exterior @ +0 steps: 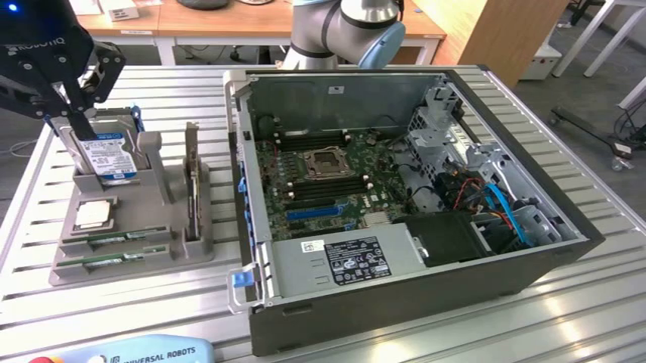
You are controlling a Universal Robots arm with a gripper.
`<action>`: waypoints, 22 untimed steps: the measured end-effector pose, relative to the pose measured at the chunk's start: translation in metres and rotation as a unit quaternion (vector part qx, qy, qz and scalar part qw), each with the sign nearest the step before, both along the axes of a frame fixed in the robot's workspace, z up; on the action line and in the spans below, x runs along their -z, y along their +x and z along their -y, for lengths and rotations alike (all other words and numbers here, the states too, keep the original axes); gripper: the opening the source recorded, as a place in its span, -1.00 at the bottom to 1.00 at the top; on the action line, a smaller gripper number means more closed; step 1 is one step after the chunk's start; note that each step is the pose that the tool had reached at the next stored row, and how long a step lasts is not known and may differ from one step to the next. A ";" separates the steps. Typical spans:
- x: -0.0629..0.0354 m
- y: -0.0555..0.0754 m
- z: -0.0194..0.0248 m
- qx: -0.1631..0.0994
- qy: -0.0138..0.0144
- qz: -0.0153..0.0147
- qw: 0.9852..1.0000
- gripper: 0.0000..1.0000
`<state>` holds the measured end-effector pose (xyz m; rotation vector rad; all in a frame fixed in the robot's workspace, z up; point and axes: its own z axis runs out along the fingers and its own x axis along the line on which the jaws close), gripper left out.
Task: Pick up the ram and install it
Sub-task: 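Pick up the ram and move it above insertion slot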
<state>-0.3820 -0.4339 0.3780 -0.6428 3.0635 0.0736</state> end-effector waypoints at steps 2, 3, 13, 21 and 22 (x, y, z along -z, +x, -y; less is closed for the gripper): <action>0.0001 0.000 0.0000 -0.018 0.000 0.000 1.000 -0.80; 0.0002 0.000 0.0000 -0.027 0.000 0.000 1.000 -0.80; 0.0009 0.000 0.0000 -0.117 0.000 0.000 0.993 -0.80; 0.0015 0.000 0.0000 -0.189 0.000 0.000 0.982 -0.80; 0.0016 0.000 0.0000 -0.198 0.000 0.000 0.980 -0.80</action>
